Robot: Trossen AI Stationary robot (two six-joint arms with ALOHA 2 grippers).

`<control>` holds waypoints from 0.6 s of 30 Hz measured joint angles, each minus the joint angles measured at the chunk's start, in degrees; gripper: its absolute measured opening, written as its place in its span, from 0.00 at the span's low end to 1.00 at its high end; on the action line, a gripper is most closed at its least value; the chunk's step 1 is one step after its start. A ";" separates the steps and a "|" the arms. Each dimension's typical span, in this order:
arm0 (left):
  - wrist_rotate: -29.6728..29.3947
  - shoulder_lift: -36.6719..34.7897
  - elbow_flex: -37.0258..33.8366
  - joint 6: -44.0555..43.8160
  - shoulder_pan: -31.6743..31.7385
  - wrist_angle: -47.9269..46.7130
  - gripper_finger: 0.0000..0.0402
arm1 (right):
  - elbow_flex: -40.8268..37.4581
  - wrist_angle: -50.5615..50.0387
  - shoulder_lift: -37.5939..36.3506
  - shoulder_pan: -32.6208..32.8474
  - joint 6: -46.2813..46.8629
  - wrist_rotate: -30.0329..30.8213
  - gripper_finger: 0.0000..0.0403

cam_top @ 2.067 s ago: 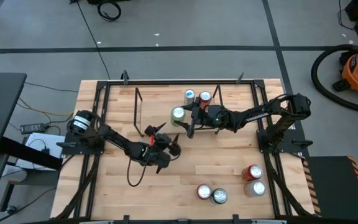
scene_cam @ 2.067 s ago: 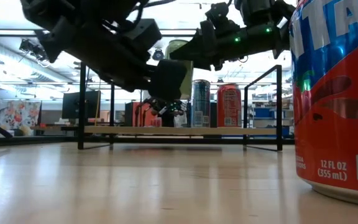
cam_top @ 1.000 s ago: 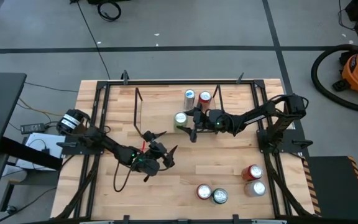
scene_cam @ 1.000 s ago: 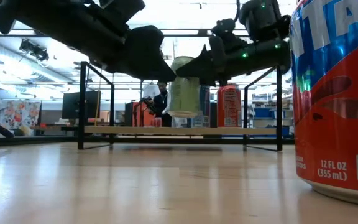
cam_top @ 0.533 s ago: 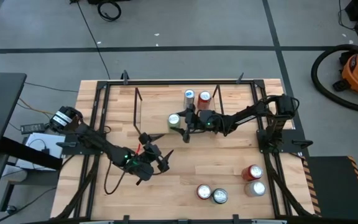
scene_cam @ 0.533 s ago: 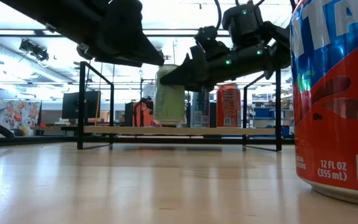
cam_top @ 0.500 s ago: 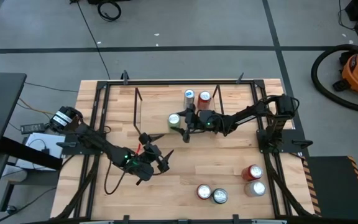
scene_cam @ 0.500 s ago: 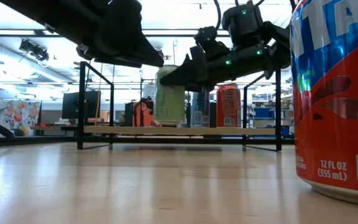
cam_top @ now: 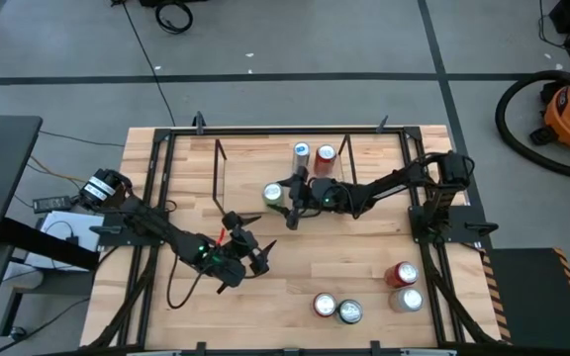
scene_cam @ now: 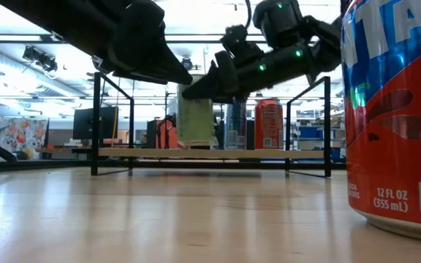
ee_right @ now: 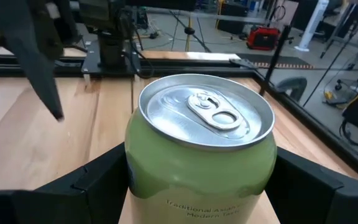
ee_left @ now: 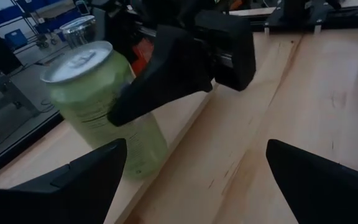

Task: Place canned beverage on shelf
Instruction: Put the light green soda can on the shelf

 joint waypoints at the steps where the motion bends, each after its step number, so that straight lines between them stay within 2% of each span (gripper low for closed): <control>1: -0.04 0.00 0.00 0.02 -0.03 -0.21 0.99 | 0.87 -0.58 0.00 0.26 -0.50 0.52 0.80; 4: -0.05 0.02 0.00 -0.30 -0.17 -1.58 0.99 | 2.90 -0.51 0.00 0.55 -0.87 1.06 0.80; 10: -0.07 -0.02 0.00 -3.96 -1.61 -5.68 0.99 | 4.27 0.54 0.78 -0.99 -0.19 -1.75 0.80; 18: -0.07 -0.04 0.00 -5.65 -2.04 -7.46 0.99 | 10.18 -0.63 6.77 -1.11 -1.76 -2.98 0.80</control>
